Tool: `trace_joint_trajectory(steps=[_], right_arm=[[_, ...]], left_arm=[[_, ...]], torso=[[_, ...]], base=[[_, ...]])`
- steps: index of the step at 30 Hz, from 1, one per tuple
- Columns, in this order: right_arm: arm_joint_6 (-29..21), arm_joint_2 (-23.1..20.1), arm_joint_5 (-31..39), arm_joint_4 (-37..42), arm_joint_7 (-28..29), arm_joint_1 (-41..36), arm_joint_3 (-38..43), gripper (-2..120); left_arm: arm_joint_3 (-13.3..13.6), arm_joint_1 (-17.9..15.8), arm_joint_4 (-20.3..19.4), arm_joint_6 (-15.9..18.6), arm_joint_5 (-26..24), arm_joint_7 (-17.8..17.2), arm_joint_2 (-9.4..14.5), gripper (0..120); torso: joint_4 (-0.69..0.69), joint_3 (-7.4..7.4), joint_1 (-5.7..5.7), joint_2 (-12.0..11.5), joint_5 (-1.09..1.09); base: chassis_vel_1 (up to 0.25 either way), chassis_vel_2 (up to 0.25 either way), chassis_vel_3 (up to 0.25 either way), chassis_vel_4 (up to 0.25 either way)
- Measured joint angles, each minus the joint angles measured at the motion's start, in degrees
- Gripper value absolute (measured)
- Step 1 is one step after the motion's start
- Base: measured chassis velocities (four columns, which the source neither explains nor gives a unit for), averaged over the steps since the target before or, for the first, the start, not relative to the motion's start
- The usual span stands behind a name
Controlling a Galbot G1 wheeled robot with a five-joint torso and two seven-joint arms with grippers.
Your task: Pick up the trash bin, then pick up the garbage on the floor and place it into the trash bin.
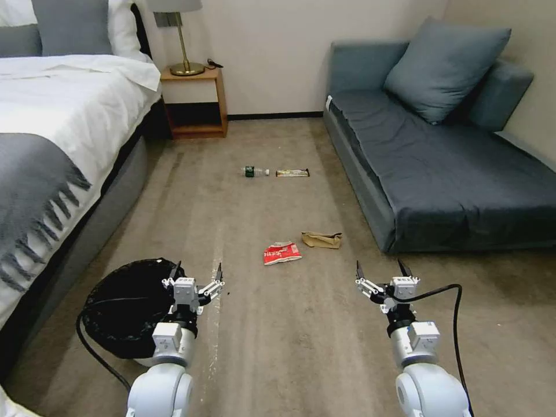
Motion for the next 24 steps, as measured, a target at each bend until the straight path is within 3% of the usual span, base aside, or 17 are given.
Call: trace_joint_trajectory(steps=[24], right_arm=[[0.0,0.0,0.0,0.0,0.0,0.0,0.0,100]], left_arm=[[0.0,0.0,0.0,0.0,0.0,0.0,0.0,100]], torso=[[0.0,0.0,0.0,0.0,0.0]], base=[[0.0,0.0,0.0,0.0]])
